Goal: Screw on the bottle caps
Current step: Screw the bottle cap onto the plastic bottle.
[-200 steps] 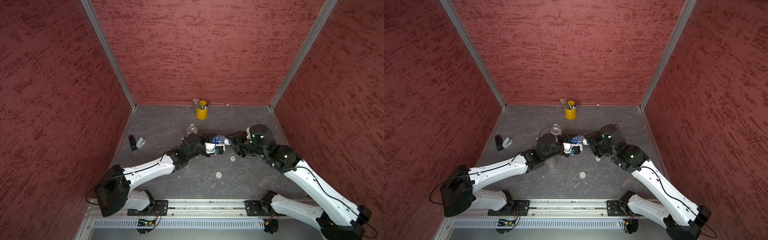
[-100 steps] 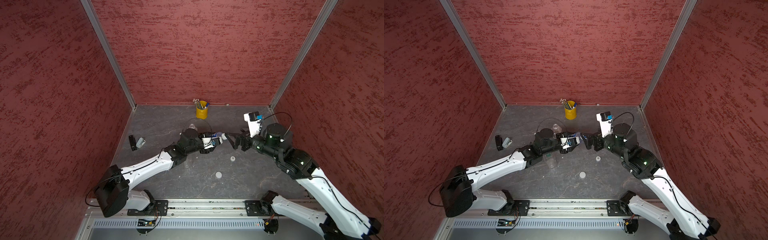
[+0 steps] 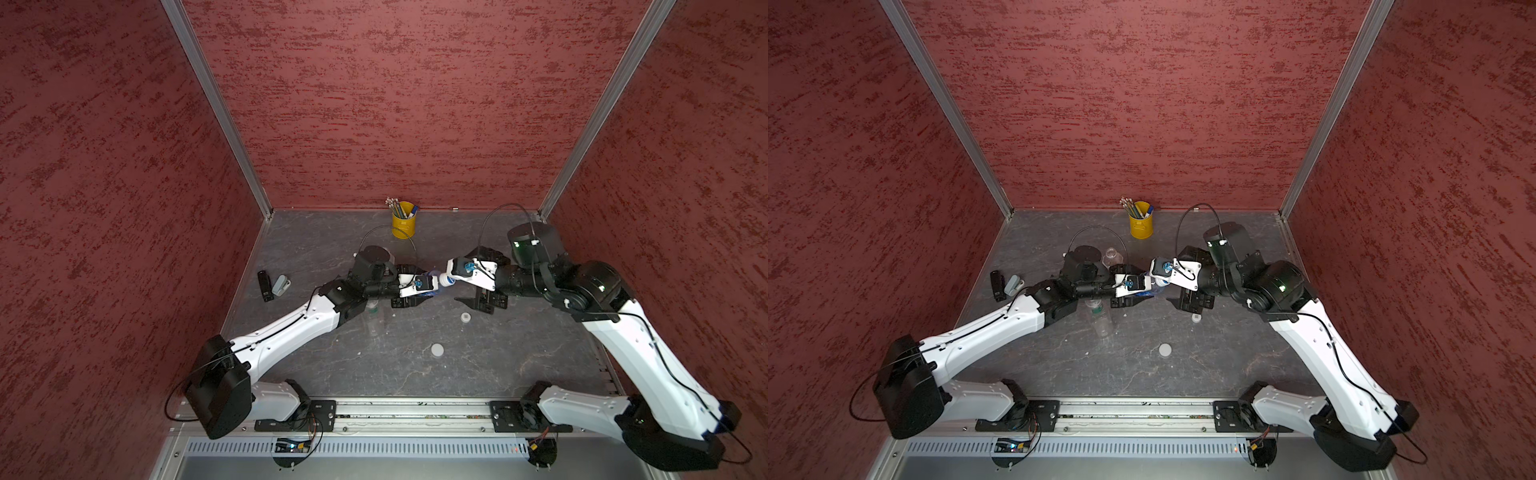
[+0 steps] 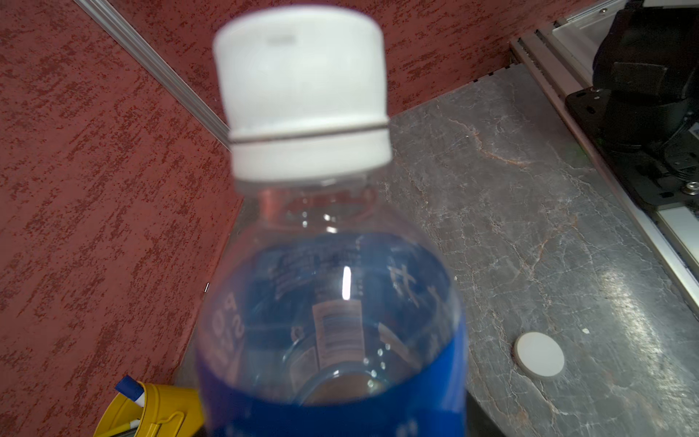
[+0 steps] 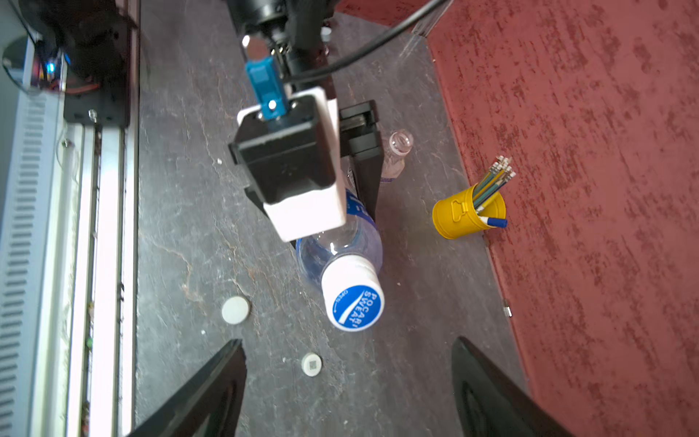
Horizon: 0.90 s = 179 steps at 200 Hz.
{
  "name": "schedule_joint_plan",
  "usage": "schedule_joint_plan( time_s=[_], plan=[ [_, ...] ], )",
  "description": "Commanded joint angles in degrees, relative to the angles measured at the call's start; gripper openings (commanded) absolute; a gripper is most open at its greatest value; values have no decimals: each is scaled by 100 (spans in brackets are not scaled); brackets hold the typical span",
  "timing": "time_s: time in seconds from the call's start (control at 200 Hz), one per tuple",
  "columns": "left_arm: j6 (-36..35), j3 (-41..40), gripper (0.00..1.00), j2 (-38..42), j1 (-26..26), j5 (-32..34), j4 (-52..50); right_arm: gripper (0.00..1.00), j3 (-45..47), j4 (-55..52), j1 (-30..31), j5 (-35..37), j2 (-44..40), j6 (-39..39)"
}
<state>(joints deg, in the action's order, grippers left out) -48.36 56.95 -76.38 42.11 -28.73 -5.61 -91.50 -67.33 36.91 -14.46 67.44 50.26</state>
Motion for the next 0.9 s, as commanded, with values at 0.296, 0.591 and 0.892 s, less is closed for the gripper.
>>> schedule_joint_plan(
  time_s=[0.296,0.591,0.892],
  plan=[
    [-246,272,52,53,-27,-529,-319,63,-410,-208,1,-314,492,1458],
    [-229,325,52,9,-29,-570,-307,43,-474,-410,69,-361,621,1411],
    [-294,131,52,70,120,48,213,16,-846,-697,88,-285,992,-338]
  ],
)
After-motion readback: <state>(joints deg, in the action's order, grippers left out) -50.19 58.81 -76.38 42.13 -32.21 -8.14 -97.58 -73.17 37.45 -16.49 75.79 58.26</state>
